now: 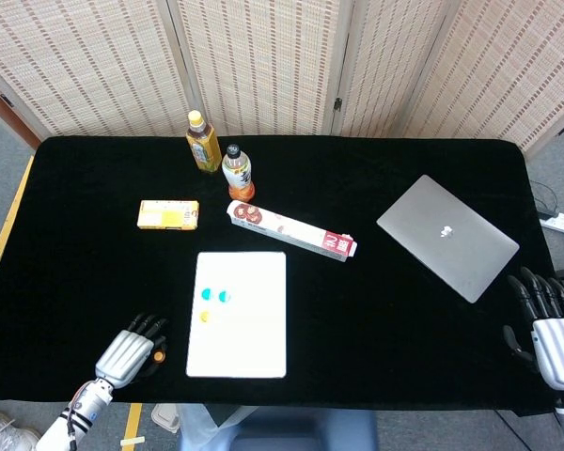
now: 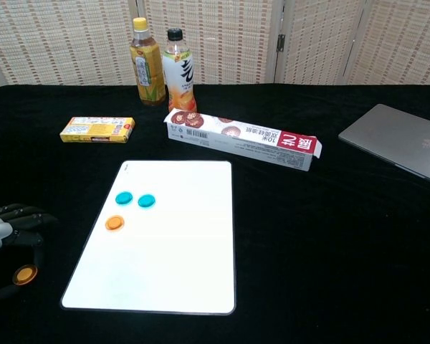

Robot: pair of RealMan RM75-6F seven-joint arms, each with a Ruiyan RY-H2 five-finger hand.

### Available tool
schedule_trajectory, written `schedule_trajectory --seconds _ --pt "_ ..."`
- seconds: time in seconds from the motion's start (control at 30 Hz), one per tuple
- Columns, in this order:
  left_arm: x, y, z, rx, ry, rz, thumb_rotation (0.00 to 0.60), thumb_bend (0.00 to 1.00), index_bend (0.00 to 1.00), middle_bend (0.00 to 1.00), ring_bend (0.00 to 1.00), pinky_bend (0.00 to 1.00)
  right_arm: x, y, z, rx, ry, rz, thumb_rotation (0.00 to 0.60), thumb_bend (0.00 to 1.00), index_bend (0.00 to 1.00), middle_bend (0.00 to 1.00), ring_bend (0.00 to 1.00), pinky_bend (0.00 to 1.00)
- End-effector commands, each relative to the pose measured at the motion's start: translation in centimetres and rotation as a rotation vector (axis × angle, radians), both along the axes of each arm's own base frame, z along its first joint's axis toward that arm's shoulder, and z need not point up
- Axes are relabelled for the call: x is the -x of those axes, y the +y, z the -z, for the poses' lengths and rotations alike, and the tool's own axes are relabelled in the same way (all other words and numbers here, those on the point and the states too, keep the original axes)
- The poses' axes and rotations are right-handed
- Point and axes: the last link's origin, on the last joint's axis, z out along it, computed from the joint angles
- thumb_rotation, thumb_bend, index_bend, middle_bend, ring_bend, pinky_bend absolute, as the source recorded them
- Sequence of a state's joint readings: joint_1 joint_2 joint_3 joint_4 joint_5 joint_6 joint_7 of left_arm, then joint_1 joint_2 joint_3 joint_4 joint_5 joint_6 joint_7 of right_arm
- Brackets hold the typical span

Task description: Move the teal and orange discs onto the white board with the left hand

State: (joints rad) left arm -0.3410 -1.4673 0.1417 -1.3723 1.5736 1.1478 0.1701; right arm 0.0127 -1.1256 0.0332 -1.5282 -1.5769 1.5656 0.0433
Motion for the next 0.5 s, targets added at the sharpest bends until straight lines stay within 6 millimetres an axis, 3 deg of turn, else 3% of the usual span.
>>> schedule_trajectory --seconds 0.03,0.33,0.5 --pt "0.0 0.0 0.0 0.000 -0.004 0.000 0.600 0.36 0.50 0.14 0.00 0.00 0.0 0.0 0.0 0.001 0.000 -0.002 0.600 0.48 0.00 0.00 0.00 0.00" --pt "-0.4 0.5 -0.7 -0.014 -0.017 0.015 0.600 0.39 0.51 0.15 0.01 0.00 0.0 0.2 -0.1 0.004 -0.001 -0.003 0.600 0.48 0.00 0.00 0.00 0.00" --pt "-1.7 1.3 -1.2 -0.021 -0.047 0.034 0.600 0.39 0.51 0.15 0.01 0.00 0.3 0.2 0.0 0.004 -0.004 0.001 0.600 0.48 0.00 0.00 0.00 0.00"
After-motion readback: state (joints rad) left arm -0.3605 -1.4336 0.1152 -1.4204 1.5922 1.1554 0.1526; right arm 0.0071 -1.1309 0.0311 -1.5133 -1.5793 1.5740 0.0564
